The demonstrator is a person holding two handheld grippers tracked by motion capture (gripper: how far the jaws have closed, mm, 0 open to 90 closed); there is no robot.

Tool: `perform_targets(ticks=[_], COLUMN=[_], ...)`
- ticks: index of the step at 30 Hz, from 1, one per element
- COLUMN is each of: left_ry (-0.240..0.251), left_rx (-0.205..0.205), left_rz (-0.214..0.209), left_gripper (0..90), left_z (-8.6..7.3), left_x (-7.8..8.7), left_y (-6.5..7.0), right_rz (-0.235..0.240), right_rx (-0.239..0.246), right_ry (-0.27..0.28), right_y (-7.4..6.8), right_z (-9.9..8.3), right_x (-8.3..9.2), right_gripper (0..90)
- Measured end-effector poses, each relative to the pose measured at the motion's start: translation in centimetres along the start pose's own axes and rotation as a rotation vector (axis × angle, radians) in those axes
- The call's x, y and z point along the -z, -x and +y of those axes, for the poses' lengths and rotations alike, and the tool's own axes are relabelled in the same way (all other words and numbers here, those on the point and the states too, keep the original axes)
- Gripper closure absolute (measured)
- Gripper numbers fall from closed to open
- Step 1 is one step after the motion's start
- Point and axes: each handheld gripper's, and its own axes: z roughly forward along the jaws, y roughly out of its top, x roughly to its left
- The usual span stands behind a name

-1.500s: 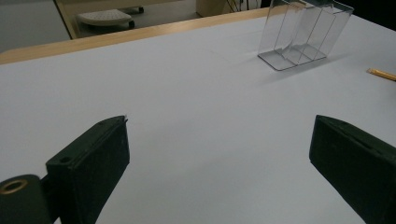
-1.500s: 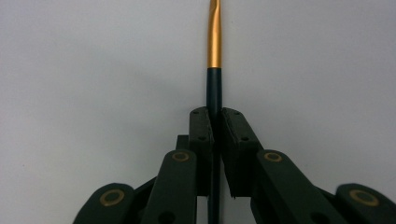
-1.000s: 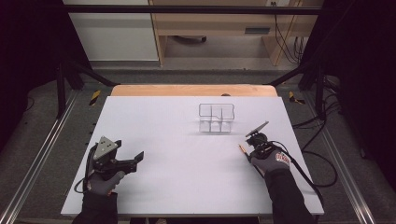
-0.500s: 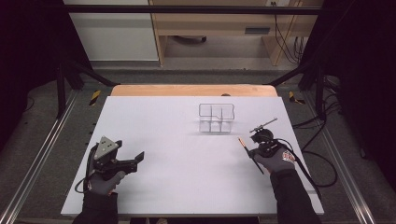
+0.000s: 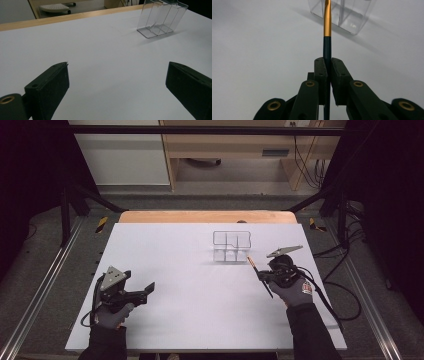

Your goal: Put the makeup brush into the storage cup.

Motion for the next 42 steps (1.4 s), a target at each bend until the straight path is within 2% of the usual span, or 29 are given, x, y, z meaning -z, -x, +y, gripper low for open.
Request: perform_targets(ticks=[6, 16, 23, 36, 42], left_ry=[0.007, 0.025, 0.03, 0.04, 0.052], left_rx=[0.01, 0.024, 0.027, 0.025, 0.045], left_rz=[-0.01, -0.024, -0.038, -0.069, -0.088], left_gripper=[4.2, 4.2, 4.3, 4.2, 4.3], left_z=[0.0, 0.2, 0.3, 0.7, 1.0], left_x=[0.0, 0.1, 0.0, -0.4, -0.5], left_y=[0.1, 0.3, 0.8, 1.9, 2.1], right_rz=[0.042, 0.111, 0.168, 0.22, 0.25], right_rx=[0.021, 0.057, 0.073, 0.1, 0.097], right_ry=[0.112, 0.263, 0.316, 0.394, 0.414], right_y=[-1.0, -2.4, -3.3, -4.5, -5.1], right_z=[0.3, 0.7, 0.7, 1.0, 1.3], right_x=[0.5, 0.8, 0.3, -0.5, -1.2], right_gripper=[83.8, 83.8, 83.8, 83.8, 83.8])
